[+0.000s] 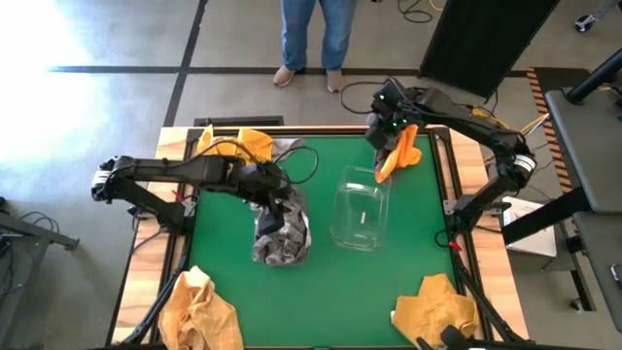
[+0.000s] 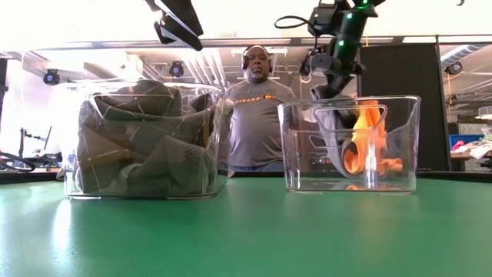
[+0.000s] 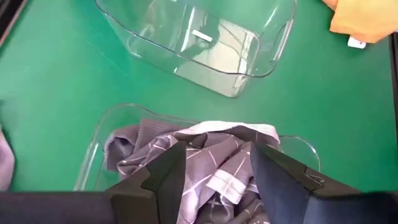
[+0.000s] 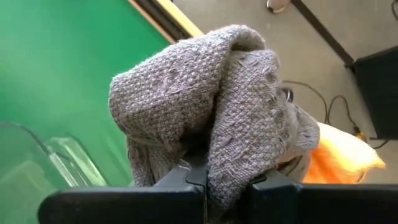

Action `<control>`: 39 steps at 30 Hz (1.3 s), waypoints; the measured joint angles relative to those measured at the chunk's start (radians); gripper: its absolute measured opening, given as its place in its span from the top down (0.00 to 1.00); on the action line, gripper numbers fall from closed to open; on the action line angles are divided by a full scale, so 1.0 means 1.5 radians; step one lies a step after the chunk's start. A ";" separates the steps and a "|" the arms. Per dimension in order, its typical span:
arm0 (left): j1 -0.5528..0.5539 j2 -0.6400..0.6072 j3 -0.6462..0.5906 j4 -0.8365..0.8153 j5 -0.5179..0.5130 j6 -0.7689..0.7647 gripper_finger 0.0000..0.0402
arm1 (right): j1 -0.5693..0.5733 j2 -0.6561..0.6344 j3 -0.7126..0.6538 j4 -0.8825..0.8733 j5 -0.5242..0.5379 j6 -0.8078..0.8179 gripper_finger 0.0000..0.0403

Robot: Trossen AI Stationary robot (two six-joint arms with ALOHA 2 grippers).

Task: Sort towels by color in basket
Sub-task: Put the dark gray towel into the left transparent bin

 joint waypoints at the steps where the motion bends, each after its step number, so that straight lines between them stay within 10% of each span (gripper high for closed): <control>1: 0.003 -0.005 0.000 0.000 0.000 0.003 0.58 | 0.000 -0.006 -0.012 0.003 0.000 0.005 0.96; 16: 0.072 -0.125 0.000 0.076 0.000 0.036 0.57 | -0.010 -0.083 -0.071 0.070 0.067 0.003 0.96; 30: 0.203 -0.129 0.000 0.269 0.096 0.047 0.47 | -0.012 -0.200 -0.070 0.175 -0.062 -0.036 0.96; 39: 0.203 -0.051 0.000 0.382 0.037 0.104 0.45 | 0.008 -0.218 -0.070 0.278 -0.414 -0.084 0.96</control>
